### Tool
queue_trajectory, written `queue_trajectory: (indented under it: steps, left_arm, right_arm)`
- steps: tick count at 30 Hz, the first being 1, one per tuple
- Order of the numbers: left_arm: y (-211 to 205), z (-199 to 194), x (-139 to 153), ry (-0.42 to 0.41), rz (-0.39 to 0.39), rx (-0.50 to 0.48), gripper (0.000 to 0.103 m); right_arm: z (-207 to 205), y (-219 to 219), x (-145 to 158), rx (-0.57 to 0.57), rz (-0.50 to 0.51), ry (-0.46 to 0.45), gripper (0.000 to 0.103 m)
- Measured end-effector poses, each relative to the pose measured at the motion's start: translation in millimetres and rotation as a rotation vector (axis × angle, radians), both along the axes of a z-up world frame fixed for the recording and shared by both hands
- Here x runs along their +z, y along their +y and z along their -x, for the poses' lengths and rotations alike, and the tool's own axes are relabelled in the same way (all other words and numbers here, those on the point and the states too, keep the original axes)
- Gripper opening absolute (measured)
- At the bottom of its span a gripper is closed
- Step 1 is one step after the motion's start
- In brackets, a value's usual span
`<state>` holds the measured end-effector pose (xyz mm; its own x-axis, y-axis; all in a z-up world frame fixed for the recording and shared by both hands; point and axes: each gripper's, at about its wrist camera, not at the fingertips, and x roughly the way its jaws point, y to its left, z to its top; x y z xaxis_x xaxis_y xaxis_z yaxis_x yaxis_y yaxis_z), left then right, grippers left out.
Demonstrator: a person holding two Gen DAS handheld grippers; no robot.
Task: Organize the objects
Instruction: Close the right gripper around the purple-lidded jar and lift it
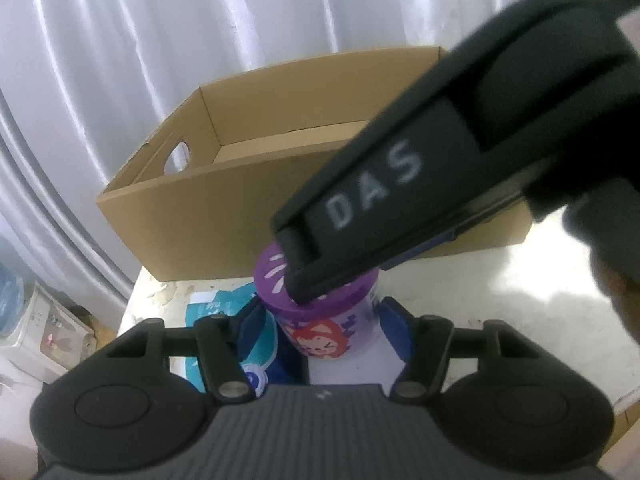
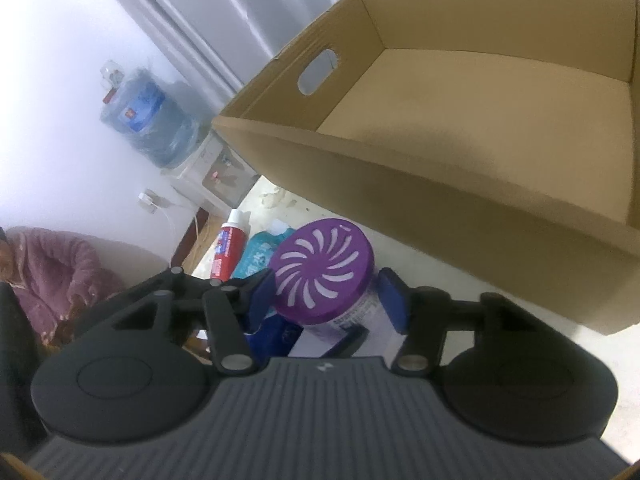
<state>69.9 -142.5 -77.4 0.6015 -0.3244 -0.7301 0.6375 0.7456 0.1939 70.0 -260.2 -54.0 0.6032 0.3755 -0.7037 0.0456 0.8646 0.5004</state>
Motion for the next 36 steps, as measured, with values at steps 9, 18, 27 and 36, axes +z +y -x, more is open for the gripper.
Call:
queue_trajectory:
  steps: [9,18,27,36]
  left_arm:
    - [4.9,18.4,3.7,0.019,0.023,0.002,0.062]
    - [3.8,7.7,-5.9,-0.008,-0.010,-0.019,0.066]
    - [-6.8,15.0,-6.4,0.013,0.008,-0.020,0.068]
    - [11.4,16.1,1.7,0.014,0.027,0.015,0.068]
  right_arm:
    - [31.0,8.3,0.1,0.032,-0.027,0.033,0.052]
    - [35.8,6.7,8.3,0.029,0.010,-0.001,0.059]
    - [18.8,1.4,-1.2,0.020,-0.044,0.027,0.058]
    - [21.8,2.3,-3.2,0.006,-0.066,0.049,0.048]
